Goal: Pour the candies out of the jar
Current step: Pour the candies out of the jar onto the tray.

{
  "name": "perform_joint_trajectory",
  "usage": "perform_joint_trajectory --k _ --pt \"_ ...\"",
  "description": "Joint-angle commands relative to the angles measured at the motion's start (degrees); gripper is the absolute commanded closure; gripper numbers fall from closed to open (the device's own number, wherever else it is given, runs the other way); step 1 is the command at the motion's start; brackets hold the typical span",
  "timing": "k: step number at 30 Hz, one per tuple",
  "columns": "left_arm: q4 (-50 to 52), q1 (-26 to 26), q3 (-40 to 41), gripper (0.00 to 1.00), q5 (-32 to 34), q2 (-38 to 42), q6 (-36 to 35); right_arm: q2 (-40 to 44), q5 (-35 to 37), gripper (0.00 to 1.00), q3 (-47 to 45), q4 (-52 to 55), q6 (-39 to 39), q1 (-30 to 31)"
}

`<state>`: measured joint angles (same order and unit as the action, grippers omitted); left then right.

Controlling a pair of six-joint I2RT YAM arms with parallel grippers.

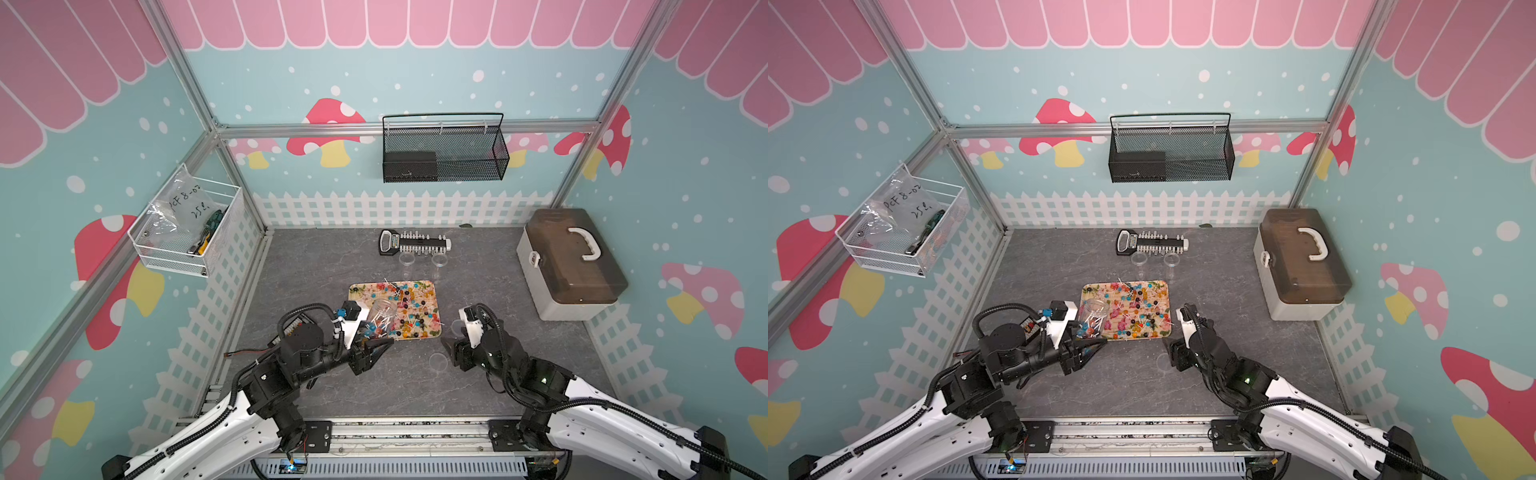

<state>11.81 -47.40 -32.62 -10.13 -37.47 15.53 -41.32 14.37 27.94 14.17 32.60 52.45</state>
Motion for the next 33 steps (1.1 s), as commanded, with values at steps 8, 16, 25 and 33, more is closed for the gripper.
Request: perform_joint_trajectory --k 8,16,25,33 --pt "2.88 8.80 1.46 0.52 -0.26 -14.37 15.84 -1.33 -0.69 0.34 0.65 -1.53 3.51 -0.33" --pt "4.06 11.36 -1.25 0.52 -4.93 -23.58 19.16 -0.52 -2.44 0.34 0.37 -4.62 1.97 -0.33" --pt "12.36 15.48 -7.45 0.52 -10.11 -33.88 18.60 1.96 -3.02 0.35 -2.14 -10.17 2.12 -0.33" --pt "20.42 17.63 -14.21 0.53 -10.65 -40.31 14.96 5.46 -3.29 0.35 -3.53 -10.49 -0.08 -0.33"
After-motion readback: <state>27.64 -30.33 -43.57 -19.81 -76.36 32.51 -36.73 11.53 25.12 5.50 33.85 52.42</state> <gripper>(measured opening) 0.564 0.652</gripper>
